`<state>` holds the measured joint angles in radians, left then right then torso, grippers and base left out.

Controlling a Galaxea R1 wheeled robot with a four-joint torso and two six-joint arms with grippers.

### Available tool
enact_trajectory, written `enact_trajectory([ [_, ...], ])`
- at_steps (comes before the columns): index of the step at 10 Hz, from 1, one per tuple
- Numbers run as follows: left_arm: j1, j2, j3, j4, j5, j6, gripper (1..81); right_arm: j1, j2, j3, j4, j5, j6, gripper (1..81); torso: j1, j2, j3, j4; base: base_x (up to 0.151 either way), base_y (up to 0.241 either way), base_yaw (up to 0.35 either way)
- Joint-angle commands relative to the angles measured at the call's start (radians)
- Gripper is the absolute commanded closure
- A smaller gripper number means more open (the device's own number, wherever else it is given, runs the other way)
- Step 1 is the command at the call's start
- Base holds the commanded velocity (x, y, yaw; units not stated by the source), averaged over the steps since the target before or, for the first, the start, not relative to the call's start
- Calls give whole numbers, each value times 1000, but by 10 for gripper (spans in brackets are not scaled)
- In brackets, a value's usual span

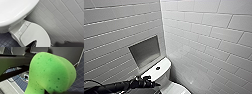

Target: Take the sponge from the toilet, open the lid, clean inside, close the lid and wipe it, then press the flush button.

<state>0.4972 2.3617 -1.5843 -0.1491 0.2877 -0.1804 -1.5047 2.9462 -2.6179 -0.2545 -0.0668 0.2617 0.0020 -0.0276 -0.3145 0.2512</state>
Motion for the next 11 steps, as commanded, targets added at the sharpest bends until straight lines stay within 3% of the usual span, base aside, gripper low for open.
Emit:
enact_trajectory([
  [1,-265,-41,6,-133,74,-1,10,14,0,12,9,-64,-1,811,0,0,-75,0,0,0,0],
  [2,-297,-27,-31,-159,76,-1,10,14,0,12,11,-64,-1,811,0,0,-109,0,0,0,0],
  [4,-361,8,-85,-190,83,-1,10,14,1,12,11,-64,-1,811,1,1,-87,0,0,0,0],
  [7,-410,90,-206,-204,99,-2,10,13,1,26,9,-64,-2,811,2,1,-106,0,0,0,0],
  [10,-449,182,-341,-202,140,-4,10,16,3,50,6,-64,-4,811,2,1,-189,0,0,0,0],
  [11,-478,200,-370,-204,142,-4,10,16,3,58,4,-64,-5,811,2,1,-145,0,0,0,0],
])
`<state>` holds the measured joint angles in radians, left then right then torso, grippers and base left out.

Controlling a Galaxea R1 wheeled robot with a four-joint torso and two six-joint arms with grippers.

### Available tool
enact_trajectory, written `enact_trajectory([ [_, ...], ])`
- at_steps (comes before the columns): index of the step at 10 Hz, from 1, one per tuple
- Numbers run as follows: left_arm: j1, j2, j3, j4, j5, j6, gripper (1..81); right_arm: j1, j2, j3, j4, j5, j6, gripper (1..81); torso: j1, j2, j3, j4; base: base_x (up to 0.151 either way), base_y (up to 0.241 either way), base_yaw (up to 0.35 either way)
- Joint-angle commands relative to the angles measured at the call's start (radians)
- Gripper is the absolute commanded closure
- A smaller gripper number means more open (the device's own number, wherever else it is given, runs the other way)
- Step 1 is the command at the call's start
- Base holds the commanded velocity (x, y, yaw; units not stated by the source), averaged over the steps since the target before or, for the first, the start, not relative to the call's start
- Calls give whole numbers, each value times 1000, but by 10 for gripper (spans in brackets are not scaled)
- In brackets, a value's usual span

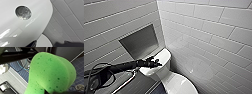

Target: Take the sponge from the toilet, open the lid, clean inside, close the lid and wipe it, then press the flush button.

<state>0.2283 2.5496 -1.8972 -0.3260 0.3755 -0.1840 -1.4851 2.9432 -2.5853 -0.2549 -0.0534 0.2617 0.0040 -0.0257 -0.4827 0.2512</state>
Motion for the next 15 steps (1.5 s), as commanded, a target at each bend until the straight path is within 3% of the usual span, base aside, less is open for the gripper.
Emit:
enact_trajectory([
  [1,-247,32,-89,-27,75,0,10,-4,6,30,-1,-77,-4,811,0,0,2,0,0,0,0],
  [3,-292,75,-163,-25,132,0,10,-4,6,31,-4,-77,-4,811,0,0,-10,0,0,0,0],
  [7,-295,78,-207,-21,132,-3,10,-7,6,30,-3,-77,-4,811,0,1,-9,0,0,0,0],
  [8,-296,77,-212,-22,132,-5,811,-10,6,31,-4,-77,-2,811,0,1,-9,0,0,0,0],
  [10,-303,78,-233,-22,132,-6,811,-8,6,31,-4,-77,-2,811,0,1,-9,0,0,0,0],
  [11,-303,83,-246,-22,132,-6,10,-8,6,30,-4,-77,-2,811,0,1,-9,0,0,0,0],
  [15,-303,126,-339,-5,135,-5,10,-10,6,31,-3,-77,-2,811,0,1,-9,0,0,0,0],
])
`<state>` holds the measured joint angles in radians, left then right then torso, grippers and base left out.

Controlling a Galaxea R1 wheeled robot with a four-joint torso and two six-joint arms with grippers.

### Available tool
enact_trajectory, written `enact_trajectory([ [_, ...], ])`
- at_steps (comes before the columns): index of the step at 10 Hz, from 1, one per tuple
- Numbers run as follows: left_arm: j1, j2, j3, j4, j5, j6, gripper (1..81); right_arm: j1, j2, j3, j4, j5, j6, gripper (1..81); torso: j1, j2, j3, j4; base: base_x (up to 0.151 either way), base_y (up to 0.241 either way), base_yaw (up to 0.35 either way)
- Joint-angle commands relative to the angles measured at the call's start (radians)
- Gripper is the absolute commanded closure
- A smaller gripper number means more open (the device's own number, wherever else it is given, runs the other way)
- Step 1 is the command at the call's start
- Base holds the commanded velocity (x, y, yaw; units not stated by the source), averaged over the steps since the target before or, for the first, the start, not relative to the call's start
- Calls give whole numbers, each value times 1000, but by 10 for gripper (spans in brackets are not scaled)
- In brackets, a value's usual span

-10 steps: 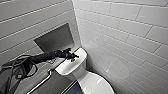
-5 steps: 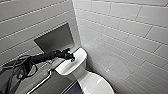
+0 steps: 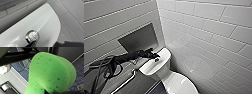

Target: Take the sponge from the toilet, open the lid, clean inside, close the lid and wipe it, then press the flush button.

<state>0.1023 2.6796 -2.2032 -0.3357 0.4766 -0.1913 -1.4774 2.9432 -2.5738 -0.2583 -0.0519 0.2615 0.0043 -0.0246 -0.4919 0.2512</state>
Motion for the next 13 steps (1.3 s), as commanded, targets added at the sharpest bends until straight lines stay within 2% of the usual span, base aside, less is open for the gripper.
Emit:
enact_trajectory([
  [1,-177,-3,-35,7,34,3,10,-18,6,18,1,-78,-2,811,0,0,0,0,0,0,0],
  [3,-177,-3,-36,7,34,3,10,-18,6,20,1,-78,-2,811,0,0,0,0,0,0,0],
  [4,-177,-4,-36,9,34,3,811,-18,6,18,1,-78,-2,811,0,0,0,0,0,0,0],
  [8,-169,-4,-41,7,34,3,811,-18,6,18,1,-78,-2,811,0,0,0,0,0,0,0],
  [13,-135,25,-124,11,33,3,811,-18,6,17,4,-78,-1,811,0,0,0,0,0,0,0],
])
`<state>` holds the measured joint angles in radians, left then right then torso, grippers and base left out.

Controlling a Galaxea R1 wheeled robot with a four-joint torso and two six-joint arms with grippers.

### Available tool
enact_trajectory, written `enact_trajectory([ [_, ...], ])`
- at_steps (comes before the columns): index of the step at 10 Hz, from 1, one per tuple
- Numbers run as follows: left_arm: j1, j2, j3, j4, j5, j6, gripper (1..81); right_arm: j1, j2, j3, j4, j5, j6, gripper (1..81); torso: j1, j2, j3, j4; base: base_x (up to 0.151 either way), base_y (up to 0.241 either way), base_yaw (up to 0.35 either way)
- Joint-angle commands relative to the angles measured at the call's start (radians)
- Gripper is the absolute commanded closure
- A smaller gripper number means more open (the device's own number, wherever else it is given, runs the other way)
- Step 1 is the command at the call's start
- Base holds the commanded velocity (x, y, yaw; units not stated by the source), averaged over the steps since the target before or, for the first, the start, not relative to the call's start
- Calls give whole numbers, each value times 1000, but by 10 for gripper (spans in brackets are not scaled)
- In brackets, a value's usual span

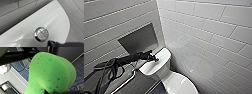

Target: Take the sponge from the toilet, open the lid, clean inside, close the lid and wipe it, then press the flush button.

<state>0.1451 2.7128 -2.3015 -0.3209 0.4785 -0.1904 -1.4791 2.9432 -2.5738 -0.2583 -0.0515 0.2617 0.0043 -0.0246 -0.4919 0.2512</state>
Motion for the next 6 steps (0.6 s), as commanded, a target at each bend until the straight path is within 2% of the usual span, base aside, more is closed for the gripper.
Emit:
enact_trajectory([
  [1,-173,1,-42,-6,31,2,811,-16,4,18,4,-79,-1,811,0,0,0,0,0,0,0],
  [6,-172,70,-131,-10,14,3,811,-20,3,17,5,-79,-1,811,0,0,0,0,0,0,0],
])
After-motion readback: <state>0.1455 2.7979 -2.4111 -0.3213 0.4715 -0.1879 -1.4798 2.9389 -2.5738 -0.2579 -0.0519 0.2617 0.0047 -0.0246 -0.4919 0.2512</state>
